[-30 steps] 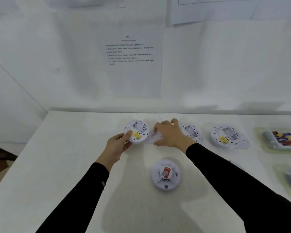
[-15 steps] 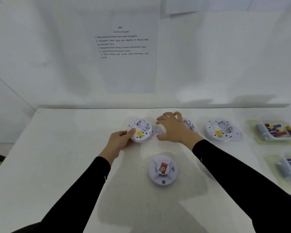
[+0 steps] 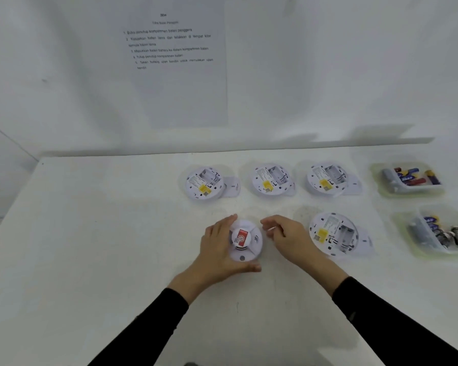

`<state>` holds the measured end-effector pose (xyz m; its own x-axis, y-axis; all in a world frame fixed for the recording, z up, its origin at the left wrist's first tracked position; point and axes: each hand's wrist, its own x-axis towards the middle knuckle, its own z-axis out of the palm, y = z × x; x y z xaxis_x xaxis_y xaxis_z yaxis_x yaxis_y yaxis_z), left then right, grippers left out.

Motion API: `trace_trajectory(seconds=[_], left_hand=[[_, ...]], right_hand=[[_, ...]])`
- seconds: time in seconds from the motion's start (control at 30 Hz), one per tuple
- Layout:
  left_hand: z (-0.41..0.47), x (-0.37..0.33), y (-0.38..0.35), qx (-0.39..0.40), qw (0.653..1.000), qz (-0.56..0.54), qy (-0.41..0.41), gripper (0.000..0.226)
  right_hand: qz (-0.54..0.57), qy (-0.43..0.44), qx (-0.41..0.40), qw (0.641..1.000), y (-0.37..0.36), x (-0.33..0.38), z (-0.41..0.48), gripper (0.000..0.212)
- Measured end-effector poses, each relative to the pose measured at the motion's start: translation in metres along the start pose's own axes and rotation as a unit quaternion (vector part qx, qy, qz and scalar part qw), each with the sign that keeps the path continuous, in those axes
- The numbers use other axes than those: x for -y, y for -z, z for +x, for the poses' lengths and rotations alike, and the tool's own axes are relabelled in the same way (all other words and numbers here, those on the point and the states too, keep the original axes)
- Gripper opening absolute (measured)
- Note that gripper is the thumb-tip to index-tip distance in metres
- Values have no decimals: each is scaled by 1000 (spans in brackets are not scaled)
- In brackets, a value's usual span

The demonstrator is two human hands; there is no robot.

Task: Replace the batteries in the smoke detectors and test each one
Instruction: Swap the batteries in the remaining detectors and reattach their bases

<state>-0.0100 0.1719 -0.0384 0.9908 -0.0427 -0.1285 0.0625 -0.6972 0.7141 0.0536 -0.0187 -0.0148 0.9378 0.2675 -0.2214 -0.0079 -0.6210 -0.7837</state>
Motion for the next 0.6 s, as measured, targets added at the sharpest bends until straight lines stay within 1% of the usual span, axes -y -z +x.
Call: trace_trajectory(seconds=[0.07, 0.13, 0.2, 0.27, 0.33, 0.37, 0.4, 0.47, 0.5, 0.53, 0.6], left_hand=[[1, -5, -7, -13, 1000, 19, 11, 139], [5, -4, -11, -41, 999, 19, 5, 133], [5, -10, -6, -46, 999, -15, 0, 125], [2, -25, 1, -25, 993, -117, 22, 113], [-2, -43, 8, -2, 967, -252, 40, 90], [-3, -54, 9, 0, 948, -317, 40, 82], [-1, -63, 8, 2, 921, -387, 46, 77], [4, -83, 1, 25, 834, -548, 67, 79], [6, -94, -4, 40, 791, -606, 70, 80], [7, -106, -7, 57, 758, -646, 65, 76], [9, -135, -17, 55, 719, -689, 75, 57]], right_hand=[[32, -14, 7, 999, -1, 1, -5, 36], [72, -16, 20, 997, -2, 4, -10, 36], [104, 0, 16, 994, 4, 10, -16, 36], [141, 22, -12, 990, 17, 15, -20, 33], [174, 45, -42, 983, 35, 21, -24, 30], [181, 56, -47, 981, 43, 22, -26, 29], [181, 67, -44, 980, 52, 23, -30, 27], [162, 90, -26, 982, 66, 21, -40, 23], [144, 109, -18, 983, 72, 19, -45, 22], [128, 131, -13, 983, 78, 17, -50, 22], [110, 166, -21, 980, 88, 10, -58, 33]])
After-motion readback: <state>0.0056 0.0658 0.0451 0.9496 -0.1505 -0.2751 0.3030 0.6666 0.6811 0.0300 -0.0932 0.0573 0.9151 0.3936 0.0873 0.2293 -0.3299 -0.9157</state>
